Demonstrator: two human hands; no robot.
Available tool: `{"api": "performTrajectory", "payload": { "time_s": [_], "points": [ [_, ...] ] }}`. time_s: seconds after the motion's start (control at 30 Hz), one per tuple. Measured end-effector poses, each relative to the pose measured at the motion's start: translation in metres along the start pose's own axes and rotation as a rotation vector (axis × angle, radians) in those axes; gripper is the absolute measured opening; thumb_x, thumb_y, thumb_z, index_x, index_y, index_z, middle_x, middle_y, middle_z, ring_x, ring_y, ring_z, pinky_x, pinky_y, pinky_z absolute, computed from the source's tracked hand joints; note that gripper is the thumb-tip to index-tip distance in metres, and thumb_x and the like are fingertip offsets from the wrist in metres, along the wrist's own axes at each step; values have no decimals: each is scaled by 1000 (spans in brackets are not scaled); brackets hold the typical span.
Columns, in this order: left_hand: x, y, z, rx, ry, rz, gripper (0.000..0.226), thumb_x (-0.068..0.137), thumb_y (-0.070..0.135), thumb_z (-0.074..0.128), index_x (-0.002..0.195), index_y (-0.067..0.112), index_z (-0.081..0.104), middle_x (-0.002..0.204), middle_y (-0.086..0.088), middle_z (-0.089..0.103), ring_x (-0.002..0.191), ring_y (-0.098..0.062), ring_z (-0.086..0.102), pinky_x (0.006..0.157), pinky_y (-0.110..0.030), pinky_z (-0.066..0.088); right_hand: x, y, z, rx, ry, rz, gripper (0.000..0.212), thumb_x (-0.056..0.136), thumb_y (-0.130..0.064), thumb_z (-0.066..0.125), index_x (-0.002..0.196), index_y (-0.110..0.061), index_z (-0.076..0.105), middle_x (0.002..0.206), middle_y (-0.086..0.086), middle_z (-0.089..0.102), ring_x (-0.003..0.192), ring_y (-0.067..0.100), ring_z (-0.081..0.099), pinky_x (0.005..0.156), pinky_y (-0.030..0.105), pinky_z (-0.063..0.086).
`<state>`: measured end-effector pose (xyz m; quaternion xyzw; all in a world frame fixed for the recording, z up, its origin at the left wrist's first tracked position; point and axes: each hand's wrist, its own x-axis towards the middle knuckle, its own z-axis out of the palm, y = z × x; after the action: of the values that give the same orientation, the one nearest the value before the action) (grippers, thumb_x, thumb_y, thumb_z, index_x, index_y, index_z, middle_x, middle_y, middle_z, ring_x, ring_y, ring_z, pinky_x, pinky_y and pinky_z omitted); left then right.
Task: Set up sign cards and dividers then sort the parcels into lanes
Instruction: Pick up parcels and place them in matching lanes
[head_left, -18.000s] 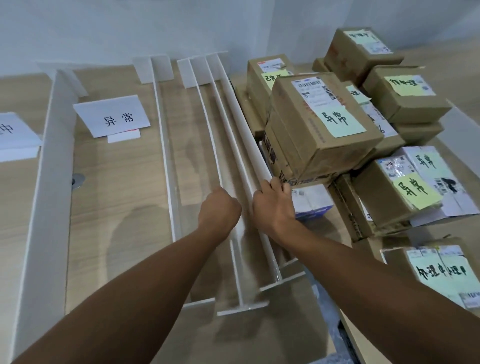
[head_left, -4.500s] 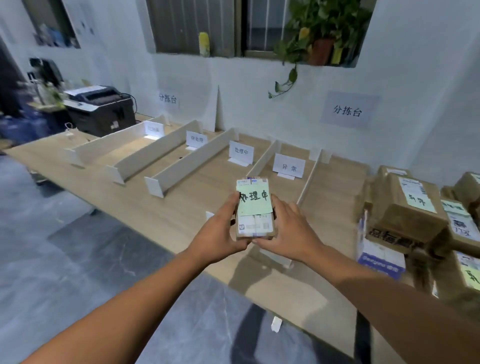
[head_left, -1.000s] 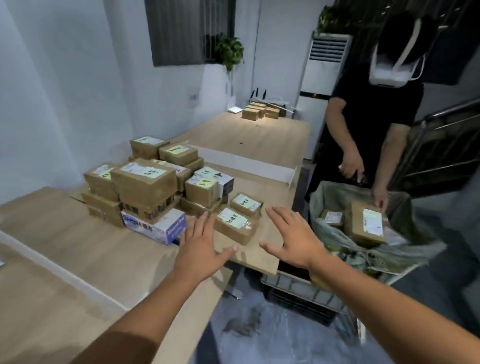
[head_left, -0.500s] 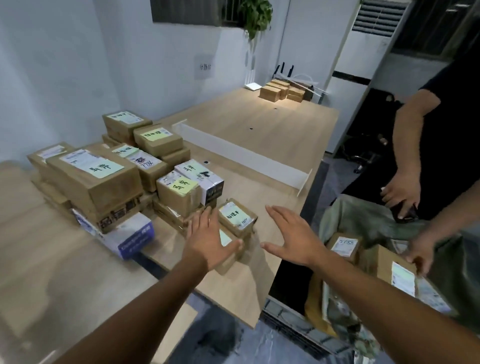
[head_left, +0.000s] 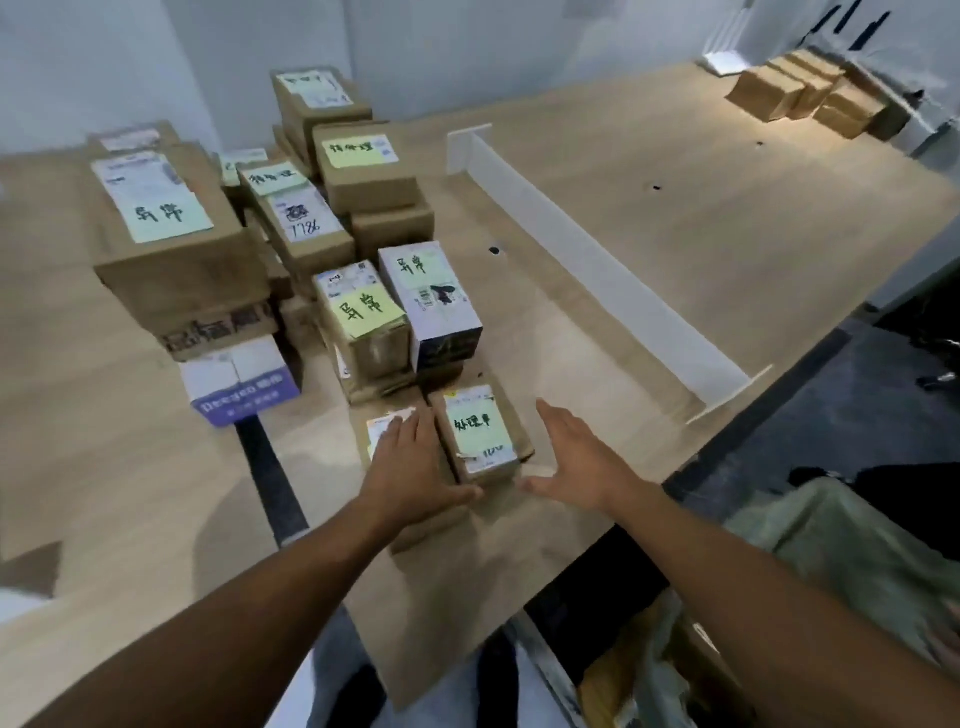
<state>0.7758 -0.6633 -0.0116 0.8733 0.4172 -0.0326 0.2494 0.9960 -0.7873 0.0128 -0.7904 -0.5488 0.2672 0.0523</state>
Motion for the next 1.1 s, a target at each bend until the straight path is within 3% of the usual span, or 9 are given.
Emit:
{"api": "performTrajectory", "payload": {
  "time_s": [0.13,0.23,0.3,0.4,0.63,0.77,0.87,1.03,1.1],
  "points": [
    [22,10,29,-8,-44,-109,143,62,83,74,163,11,2,170,-8,15,156,-31,8,128,-44,10,52,30,20,43,-137,-80,125,76,-55,81,163,-19,-2,166,3,19,150,22,23,116,35,28],
    [32,20,49,-62,-1,-139,143,64,73,81,163,11,-1,170,-8,14,156,-31,6,128,-42,8,75,41,37,210,-178,-137,117,72,-43,87,160,-28,11,151,1,43,134,18,46,109,37,44],
    [34,23,60,-124,60,-159,137,69,62,85,163,9,0,169,-10,17,156,-31,7,128,-39,8,83,45,51,331,-167,-127,108,72,-41,87,154,-33,17,138,-10,53,121,12,59,94,24,52],
    [35,27,65,-191,131,-170,124,75,51,85,163,9,8,165,-11,26,155,-31,14,127,-39,12,80,47,59,386,-88,-92,94,67,-56,80,142,-37,27,116,-18,56,99,6,60,71,14,45],
    [-3,50,29,-359,267,-95,106,68,30,85,157,18,29,143,-5,47,135,-22,41,112,-39,39,43,33,23,337,-10,-158,69,59,-57,73,112,-41,33,106,-19,59,88,0,62,61,15,41],
    [-36,37,-14,-360,411,-58,99,68,28,86,153,26,35,137,0,52,126,-15,45,99,-27,41,32,-23,-16,286,7,-272,67,54,-59,70,106,-51,28,98,-27,60,82,-4,62,59,12,43],
    [-67,9,-51,-343,512,-58,104,66,35,89,153,29,34,135,4,52,124,-12,46,99,-30,45,23,-81,-32,247,30,-386,72,59,-59,75,114,-38,34,111,-17,64,93,6,65,68,25,53],
    [-150,-62,-112,-336,668,-71,102,60,43,93,146,33,40,126,6,56,117,-12,50,95,-33,49,-2,-206,-25,246,72,-550,76,60,-62,84,114,-38,36,109,-27,64,98,-4,64,73,16,52],
    [-195,-100,-128,-318,738,-104,99,59,44,94,142,35,42,123,7,57,113,-10,50,92,-31,48,-16,-265,-9,210,73,-597,83,59,-65,83,120,-34,36,116,-17,65,100,6,65,80,32,58]
  ]
}}
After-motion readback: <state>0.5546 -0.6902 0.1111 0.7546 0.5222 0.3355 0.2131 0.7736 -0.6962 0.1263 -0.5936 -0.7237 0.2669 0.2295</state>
